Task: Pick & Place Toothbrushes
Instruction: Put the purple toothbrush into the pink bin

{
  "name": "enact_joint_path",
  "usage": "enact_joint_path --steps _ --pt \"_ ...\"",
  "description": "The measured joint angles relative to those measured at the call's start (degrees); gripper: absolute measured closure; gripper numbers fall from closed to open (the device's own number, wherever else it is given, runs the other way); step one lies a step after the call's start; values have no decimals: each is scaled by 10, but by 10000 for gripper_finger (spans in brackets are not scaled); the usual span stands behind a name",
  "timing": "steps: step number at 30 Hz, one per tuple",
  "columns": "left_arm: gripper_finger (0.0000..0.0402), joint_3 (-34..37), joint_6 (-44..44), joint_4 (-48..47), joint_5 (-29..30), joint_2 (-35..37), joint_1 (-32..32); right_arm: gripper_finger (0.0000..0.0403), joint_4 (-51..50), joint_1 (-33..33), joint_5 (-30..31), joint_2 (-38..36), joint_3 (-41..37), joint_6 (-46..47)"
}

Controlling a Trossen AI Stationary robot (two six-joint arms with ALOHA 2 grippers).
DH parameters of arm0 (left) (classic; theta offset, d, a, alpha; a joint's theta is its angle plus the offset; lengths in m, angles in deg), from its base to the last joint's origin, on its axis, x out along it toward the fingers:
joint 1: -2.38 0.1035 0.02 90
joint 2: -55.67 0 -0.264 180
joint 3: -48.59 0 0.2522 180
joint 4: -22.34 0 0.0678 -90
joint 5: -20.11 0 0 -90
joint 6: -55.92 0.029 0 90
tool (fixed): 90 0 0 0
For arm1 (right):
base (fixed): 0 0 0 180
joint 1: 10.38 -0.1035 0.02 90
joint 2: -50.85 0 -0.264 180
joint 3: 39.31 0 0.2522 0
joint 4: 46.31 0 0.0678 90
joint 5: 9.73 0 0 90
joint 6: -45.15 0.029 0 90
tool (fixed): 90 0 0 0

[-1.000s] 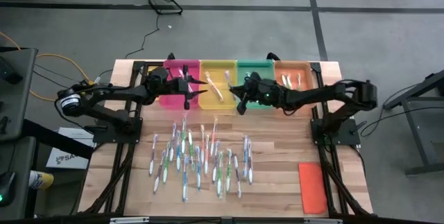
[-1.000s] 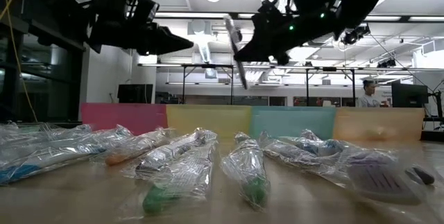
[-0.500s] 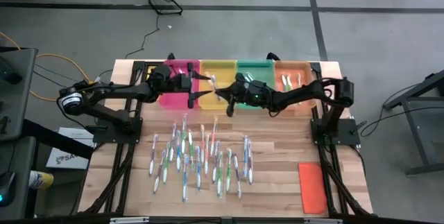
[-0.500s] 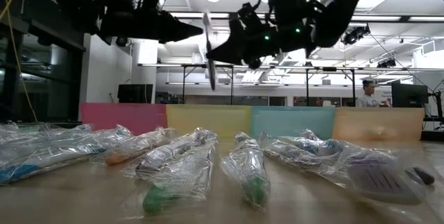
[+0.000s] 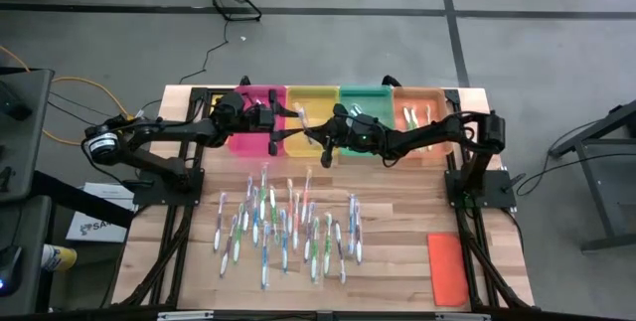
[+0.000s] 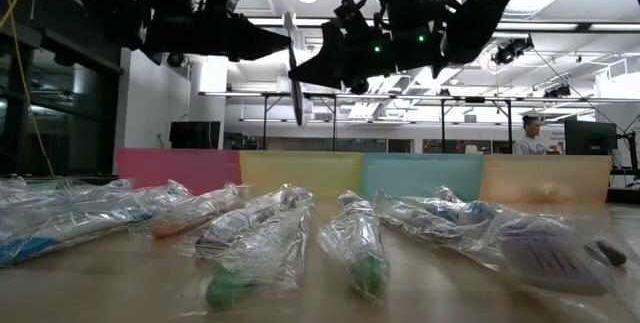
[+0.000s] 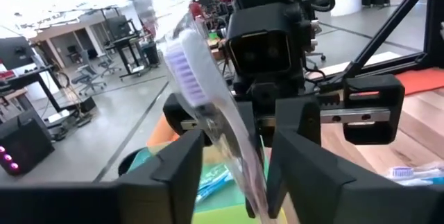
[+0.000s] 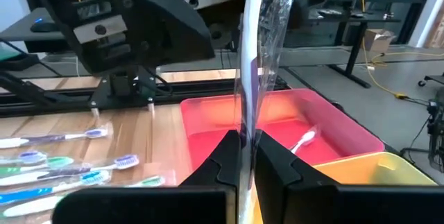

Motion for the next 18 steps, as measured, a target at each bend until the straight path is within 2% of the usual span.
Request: enact_joint_path --steps 5,14,18 --pt "281 0 -5 10 -5 -11 0 390 11 0 -11 0 5 0" --pt "295 0 -5 17 -11 -11 0 390 -14 0 -12 0 20 -12" --pt "332 0 0 14 -25 -11 0 389 -27 0 -12 0 20 -12"
